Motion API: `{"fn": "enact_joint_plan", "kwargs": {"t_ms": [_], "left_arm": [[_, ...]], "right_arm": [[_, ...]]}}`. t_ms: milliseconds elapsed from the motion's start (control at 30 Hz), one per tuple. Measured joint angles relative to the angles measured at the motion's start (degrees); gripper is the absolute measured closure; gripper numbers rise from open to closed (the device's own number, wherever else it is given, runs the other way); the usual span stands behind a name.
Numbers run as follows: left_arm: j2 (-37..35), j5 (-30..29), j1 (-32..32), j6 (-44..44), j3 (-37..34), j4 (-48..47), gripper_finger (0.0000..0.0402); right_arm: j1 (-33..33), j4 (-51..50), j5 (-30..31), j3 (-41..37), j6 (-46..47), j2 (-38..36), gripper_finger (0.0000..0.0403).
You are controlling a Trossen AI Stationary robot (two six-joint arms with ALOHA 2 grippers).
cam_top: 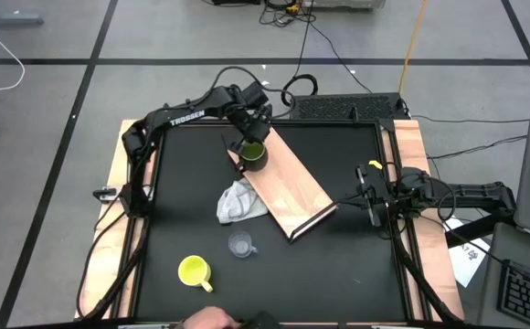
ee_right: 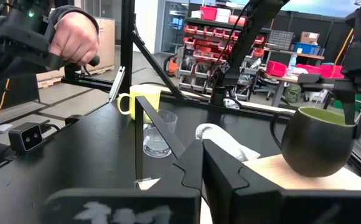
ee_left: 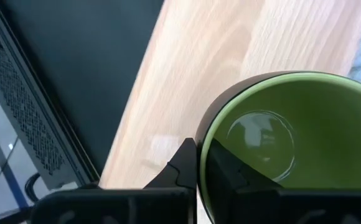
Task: Stack small to large cups/mugs on shelf
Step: Put the black mug on the shelf
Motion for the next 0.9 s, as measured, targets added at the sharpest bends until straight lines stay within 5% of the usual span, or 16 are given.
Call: {"fn": "enact_joint_plan", "kwargs": {"t_ms": [900], "left_arm": [[1.76,-0.11,-1.52,0.74,0.15,0.88,0.0390]], "right_arm": [[0.02,-0.20,0.00,0.00,0.02,-0.02,0.0403]]}}
